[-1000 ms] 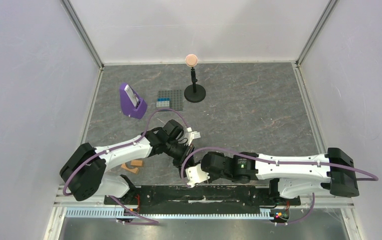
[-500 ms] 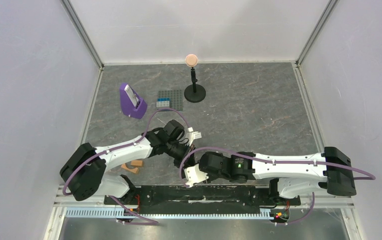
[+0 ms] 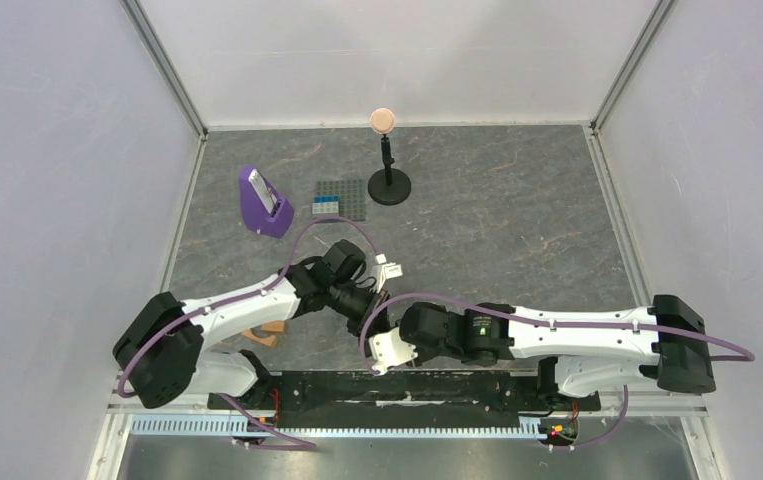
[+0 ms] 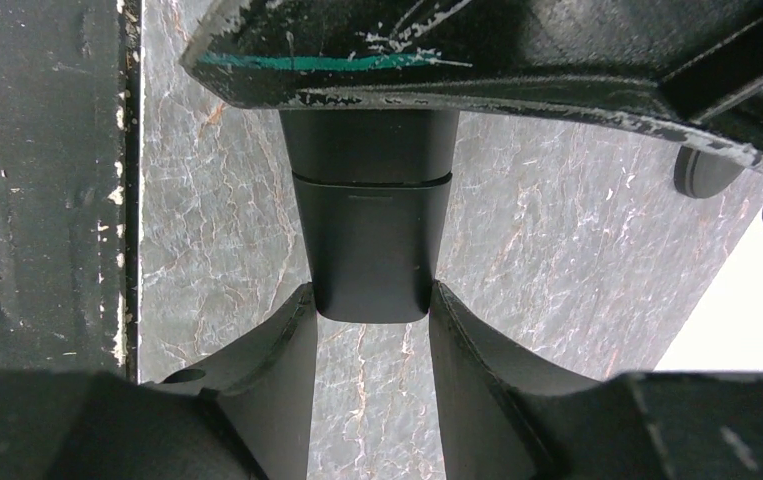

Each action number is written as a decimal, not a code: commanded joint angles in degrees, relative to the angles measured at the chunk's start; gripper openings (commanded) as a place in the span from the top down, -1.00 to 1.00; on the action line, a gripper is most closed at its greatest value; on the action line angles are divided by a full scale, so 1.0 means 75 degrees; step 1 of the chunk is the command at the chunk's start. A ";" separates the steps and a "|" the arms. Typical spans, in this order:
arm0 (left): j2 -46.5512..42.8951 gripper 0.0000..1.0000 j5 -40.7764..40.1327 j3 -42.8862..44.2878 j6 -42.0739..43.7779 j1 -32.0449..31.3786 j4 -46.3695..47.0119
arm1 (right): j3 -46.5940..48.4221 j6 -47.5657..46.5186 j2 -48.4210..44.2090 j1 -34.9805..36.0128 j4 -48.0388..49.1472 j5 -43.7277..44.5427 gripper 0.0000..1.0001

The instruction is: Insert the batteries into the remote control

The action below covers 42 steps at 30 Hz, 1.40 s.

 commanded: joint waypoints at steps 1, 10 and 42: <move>-0.0364 0.96 0.0876 0.0061 -0.0229 -0.0079 0.1001 | 0.0291 -0.0011 -0.0066 0.0066 0.0356 -0.0201 0.59; -0.0520 0.96 0.1021 0.0000 -0.0377 -0.0114 0.1212 | 0.0494 0.0148 0.0133 0.0066 0.0422 -0.0012 0.55; -0.0302 0.96 0.0945 0.0106 -0.0351 -0.0172 0.1291 | 0.0717 0.0108 0.0088 0.0055 0.0299 -0.0427 0.33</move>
